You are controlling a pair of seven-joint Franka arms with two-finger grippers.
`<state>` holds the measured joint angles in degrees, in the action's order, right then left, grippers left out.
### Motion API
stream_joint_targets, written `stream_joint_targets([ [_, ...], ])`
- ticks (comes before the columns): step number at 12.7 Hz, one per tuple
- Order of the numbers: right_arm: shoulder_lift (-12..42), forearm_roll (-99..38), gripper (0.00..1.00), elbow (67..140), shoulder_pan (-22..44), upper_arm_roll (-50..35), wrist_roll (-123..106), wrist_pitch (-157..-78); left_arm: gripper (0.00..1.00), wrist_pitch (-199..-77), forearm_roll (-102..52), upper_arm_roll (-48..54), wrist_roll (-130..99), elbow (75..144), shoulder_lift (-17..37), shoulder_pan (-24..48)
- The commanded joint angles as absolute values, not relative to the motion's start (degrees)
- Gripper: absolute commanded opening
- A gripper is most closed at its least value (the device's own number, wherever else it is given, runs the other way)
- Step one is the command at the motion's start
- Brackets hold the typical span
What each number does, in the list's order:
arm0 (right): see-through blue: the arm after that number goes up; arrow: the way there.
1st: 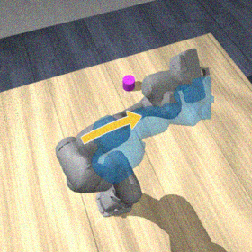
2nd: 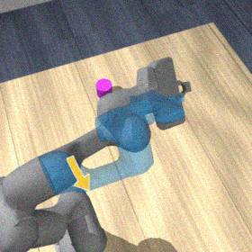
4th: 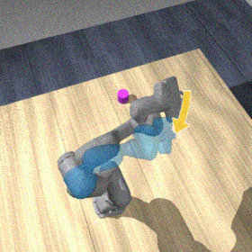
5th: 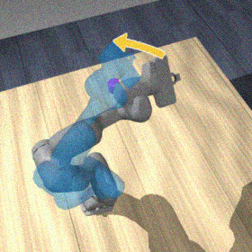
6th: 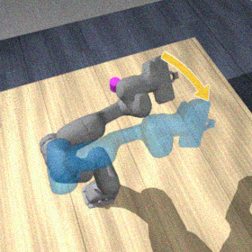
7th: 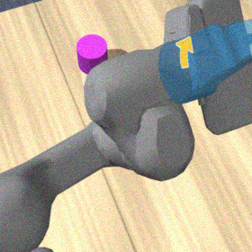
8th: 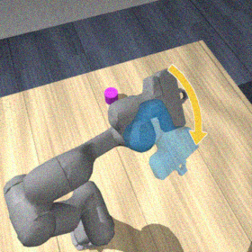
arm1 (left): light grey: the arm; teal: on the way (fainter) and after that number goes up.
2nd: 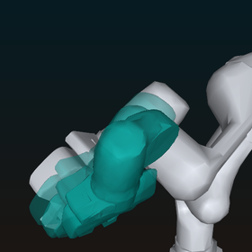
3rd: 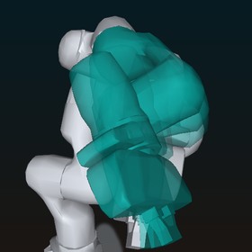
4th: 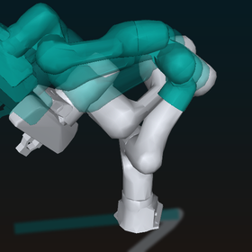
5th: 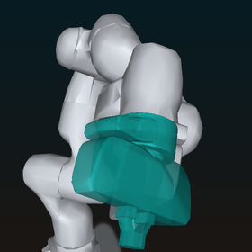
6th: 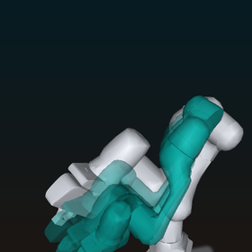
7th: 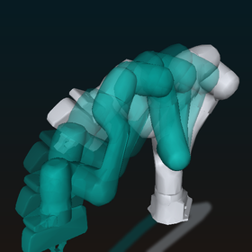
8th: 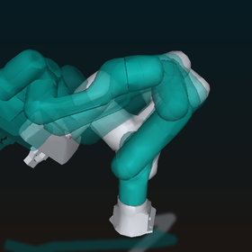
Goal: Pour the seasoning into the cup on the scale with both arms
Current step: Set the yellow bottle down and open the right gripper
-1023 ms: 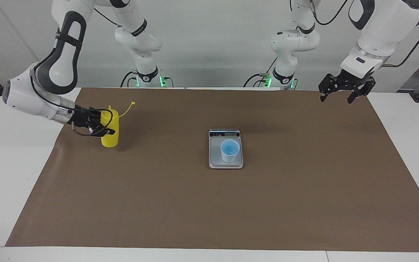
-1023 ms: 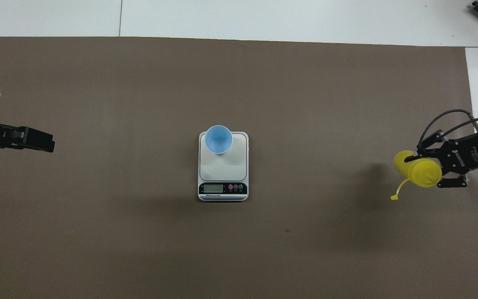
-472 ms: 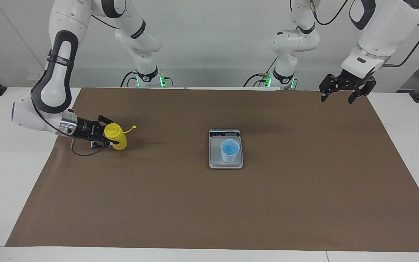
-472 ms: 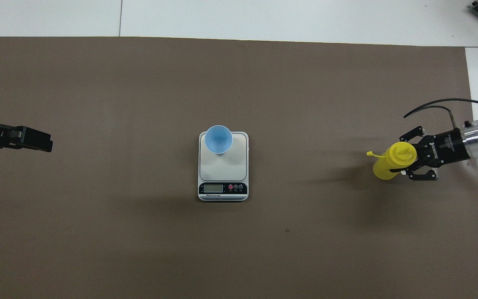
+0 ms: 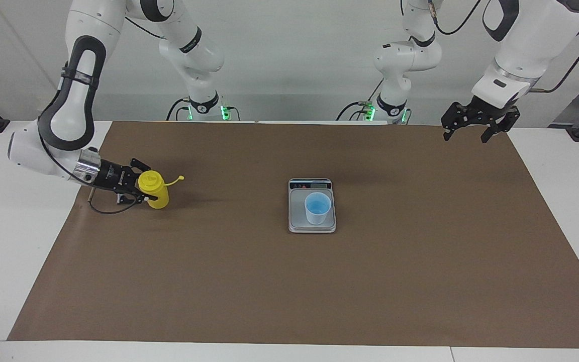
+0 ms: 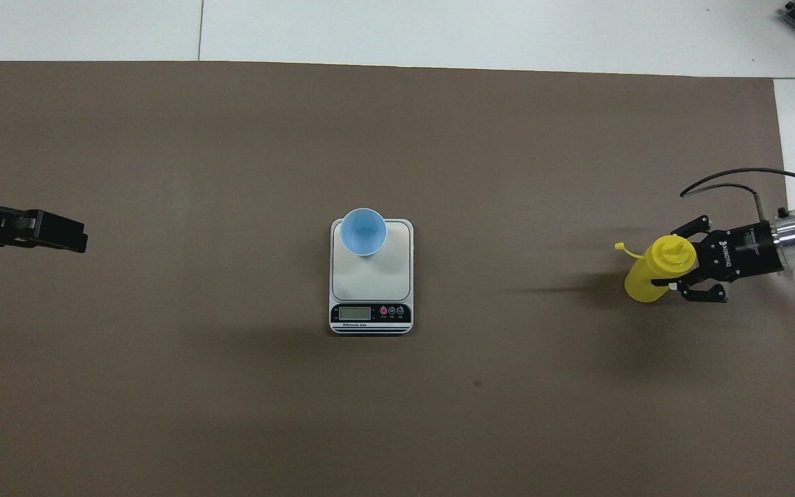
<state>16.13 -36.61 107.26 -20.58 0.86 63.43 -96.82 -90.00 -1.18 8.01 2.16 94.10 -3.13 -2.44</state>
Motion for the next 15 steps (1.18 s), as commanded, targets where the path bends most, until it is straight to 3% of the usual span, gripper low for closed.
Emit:
stream_joint_targets([
  [1, 12.75, -30.26, 1.0, 108.37, -20.13, 0.53, 63.81, -96.77, 1.0, -89.82, -1.49, 8.09, 2.72, 95.36, -4.57, -2.9],
  [6, 11.43, -28.74, 1.0, 109.34, -23.11, 1.23, 55.11, -95.81, 1.0, -89.82, -1.49, 8.0, 2.72, 95.36, -4.57, -2.9],
  [10, 3.19, -22.01, 1.0, 108.37, -22.15, 0.53, 48.65, -95.89, 1.0, -89.82, -1.49, 8.09, 2.72, 95.36, -4.57, -2.9],
  [15, -3.16, -15.3, 1.0, 108.19, -11.36, 0.44, 43.42, -96.42, 1.0, -89.82, -1.49, 8.09, 2.72, 95.36, -4.57, -2.9],
])
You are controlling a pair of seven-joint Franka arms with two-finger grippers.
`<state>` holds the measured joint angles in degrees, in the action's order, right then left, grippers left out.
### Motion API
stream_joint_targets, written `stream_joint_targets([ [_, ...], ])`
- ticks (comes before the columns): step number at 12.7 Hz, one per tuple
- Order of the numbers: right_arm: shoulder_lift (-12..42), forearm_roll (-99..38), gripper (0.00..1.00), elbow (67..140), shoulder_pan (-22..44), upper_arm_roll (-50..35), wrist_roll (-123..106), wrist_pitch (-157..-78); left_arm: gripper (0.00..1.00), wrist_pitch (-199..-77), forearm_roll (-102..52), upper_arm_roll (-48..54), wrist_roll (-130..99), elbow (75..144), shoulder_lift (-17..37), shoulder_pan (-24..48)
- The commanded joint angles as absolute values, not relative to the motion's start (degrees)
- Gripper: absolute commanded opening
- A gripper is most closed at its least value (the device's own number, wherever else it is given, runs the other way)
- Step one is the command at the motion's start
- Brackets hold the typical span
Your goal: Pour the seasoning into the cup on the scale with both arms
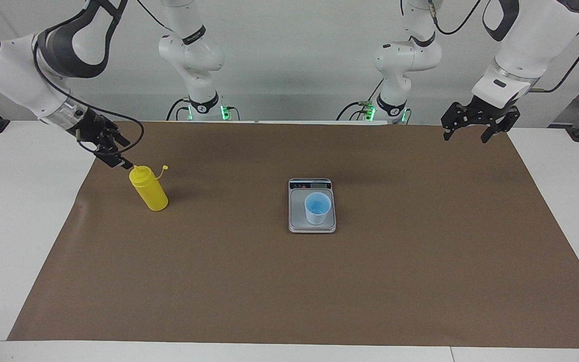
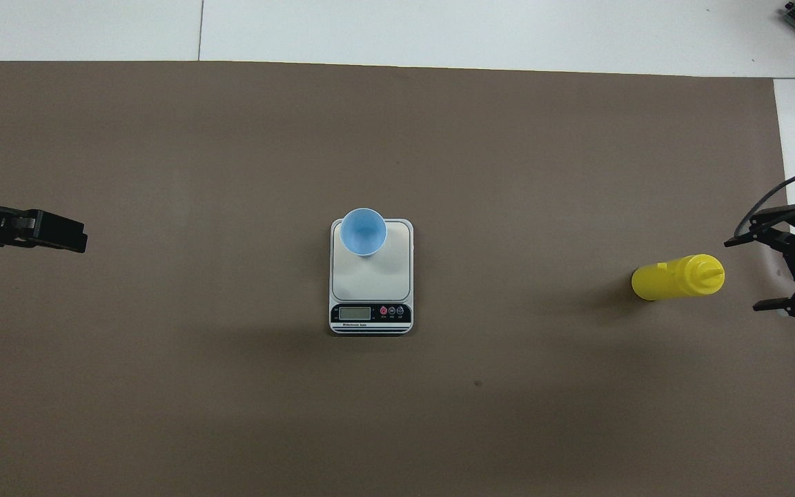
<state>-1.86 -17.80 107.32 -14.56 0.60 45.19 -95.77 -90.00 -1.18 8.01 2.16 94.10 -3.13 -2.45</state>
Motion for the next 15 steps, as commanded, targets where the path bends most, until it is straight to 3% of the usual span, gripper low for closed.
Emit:
stream_joint_targets([
  [1, -3.69, -14.86, 1.0, 108.19, -9.6, 0.44, 43.5, -96.07, 1.0, -89.82, -1.49, 8.0, 2.72, 95.36, -4.57, -2.9],
  [6, -4.66, -13.11, 1.0, 106.09, -1.25, 0.26, 42.55, -95.01, 1.0, -89.82, -1.49, 8.09, 2.72, 95.36, -4.57, -2.9],
  [8, -4.83, -12.66, 1.0, 105.21, 0.26, -0.52, 32.05, -95.27, 1.0, -89.82, -1.49, 8.09, 2.72, 95.36, -4.57, -2.9],
  [12, -1.85, 1.03, 1.0, 96.53, 4.91, -1.23, 25.68, -92.74, 1.0, -89.82, -1.49, 8.09, 2.72, 95.36, -4.57, -2.9],
  [15, 1.04, 0.36, 1.0, 87.92, 5.19, -1.23, 24.44, -86.94, 1.0, -89.82, -1.49, 8.09, 2.72, 95.36, -4.57, -2.9],
])
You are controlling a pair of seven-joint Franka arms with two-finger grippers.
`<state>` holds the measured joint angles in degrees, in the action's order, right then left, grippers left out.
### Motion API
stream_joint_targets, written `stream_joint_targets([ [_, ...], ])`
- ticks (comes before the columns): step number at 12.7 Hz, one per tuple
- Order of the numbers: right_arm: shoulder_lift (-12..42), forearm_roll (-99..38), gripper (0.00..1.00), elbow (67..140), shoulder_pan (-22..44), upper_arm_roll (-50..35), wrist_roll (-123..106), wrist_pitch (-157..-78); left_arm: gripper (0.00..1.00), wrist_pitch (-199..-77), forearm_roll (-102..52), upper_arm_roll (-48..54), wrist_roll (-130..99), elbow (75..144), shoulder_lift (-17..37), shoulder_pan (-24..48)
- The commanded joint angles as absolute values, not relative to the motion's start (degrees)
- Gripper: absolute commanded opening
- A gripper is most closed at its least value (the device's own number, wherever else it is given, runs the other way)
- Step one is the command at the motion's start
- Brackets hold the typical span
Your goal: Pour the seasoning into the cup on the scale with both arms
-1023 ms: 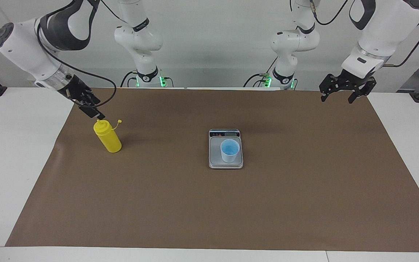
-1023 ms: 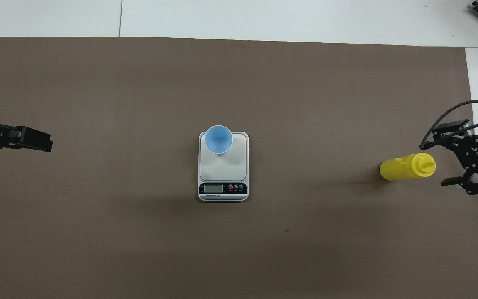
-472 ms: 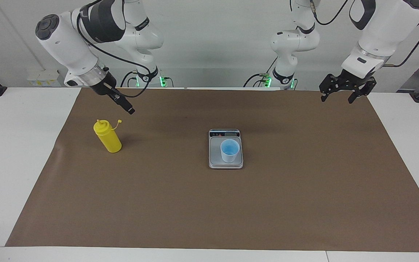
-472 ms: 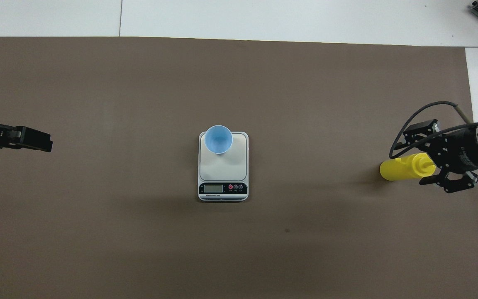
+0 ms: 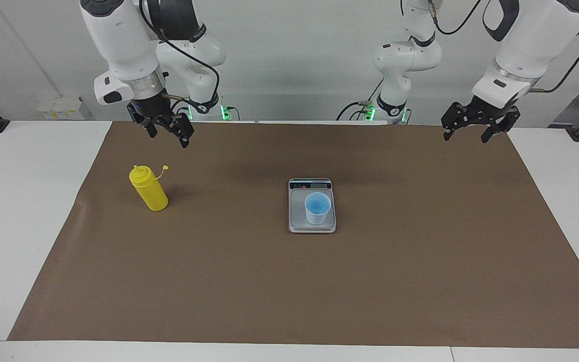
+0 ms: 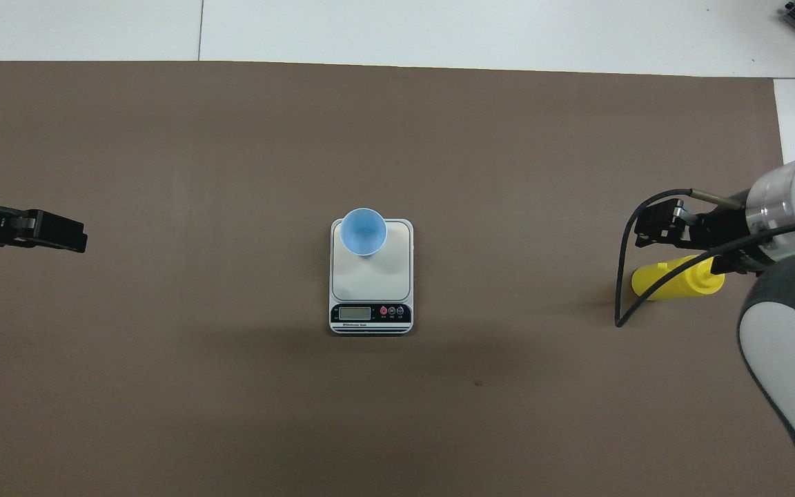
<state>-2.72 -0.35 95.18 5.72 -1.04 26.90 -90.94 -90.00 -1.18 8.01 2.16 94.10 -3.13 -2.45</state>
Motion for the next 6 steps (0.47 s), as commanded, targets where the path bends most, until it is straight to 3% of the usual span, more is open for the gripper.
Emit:
stream_joint_targets([
  [1, 1.32, 0.35, 1.0, 85.89, 5.19, -1.14, 22.78, -85.79, 1.0, -89.82, -1.49, 8.09, 2.72, 95.36, -4.57, -2.9],
  [6, 0.97, 0.09, 1.0, 86.04, 5.1, -1.14, 16.0, -85.08, 1.0, -89.82, -1.49, 8.09, 2.72, 95.36, -4.57, -2.9],
])
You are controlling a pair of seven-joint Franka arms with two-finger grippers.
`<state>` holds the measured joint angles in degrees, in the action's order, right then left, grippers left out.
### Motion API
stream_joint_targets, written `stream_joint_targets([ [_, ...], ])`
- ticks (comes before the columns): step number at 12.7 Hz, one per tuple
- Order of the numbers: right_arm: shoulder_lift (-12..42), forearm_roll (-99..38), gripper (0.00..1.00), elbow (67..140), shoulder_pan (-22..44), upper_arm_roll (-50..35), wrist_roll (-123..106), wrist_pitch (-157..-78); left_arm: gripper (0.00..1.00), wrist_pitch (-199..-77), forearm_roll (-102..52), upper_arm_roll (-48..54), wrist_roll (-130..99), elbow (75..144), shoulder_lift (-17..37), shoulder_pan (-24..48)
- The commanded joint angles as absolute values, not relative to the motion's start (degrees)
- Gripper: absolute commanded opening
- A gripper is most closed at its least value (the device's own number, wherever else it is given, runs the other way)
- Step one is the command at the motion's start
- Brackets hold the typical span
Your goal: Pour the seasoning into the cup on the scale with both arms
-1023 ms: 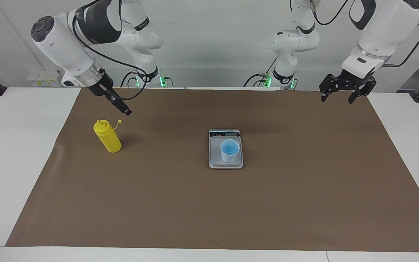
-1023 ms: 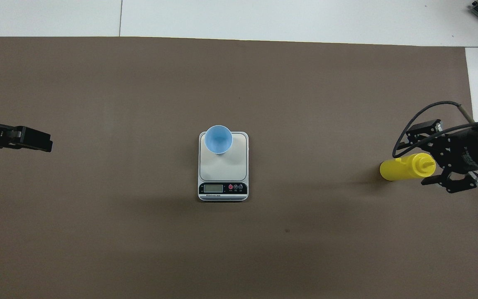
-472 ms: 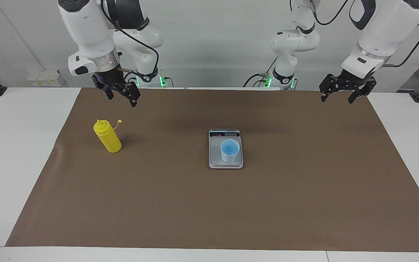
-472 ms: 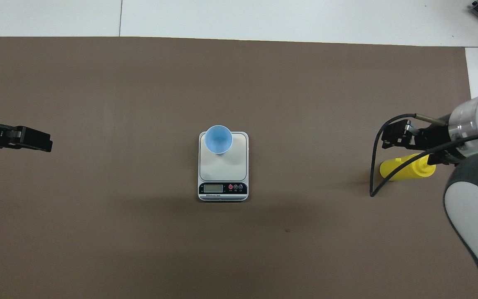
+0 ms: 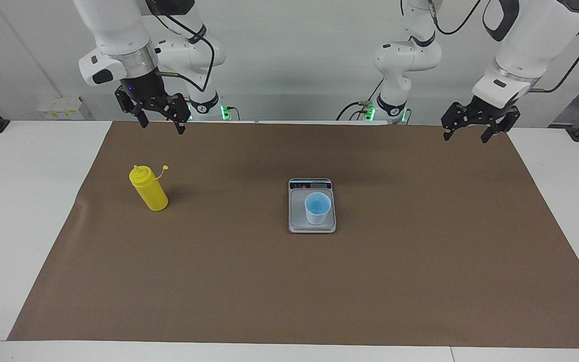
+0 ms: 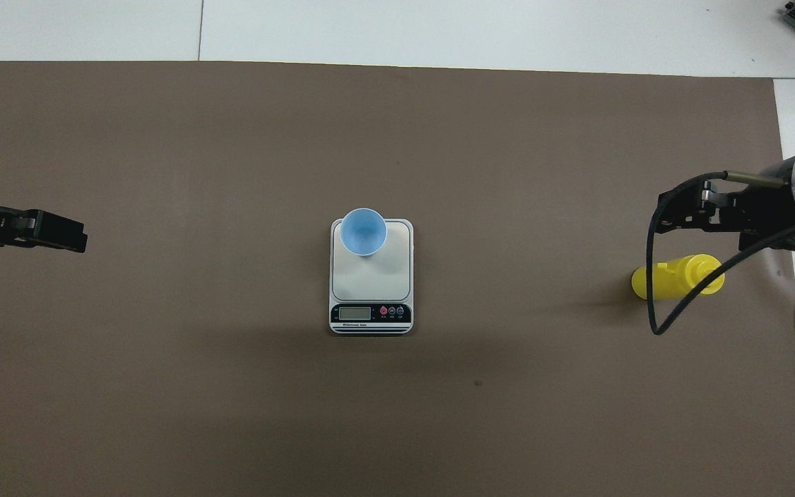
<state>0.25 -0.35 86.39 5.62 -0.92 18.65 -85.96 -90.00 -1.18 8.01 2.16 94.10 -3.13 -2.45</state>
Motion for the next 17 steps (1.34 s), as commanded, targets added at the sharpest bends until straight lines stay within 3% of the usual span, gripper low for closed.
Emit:
stream_joint_targets([
  [1, 0.53, 0.09, 1.0, 87.26, 5.1, -1.14, 16.08, -85.08, 1.0, -89.82, -1.49, 8.09, 2.72, 95.36, -4.57, -2.9],
  [17, -0.62, 0.09, 1.0, 89.38, 4.48, -1.05, 11.78, -85.08, 1.0, -89.82, -1.49, 8.09, 2.72, 95.36, -4.57, -2.9],
])
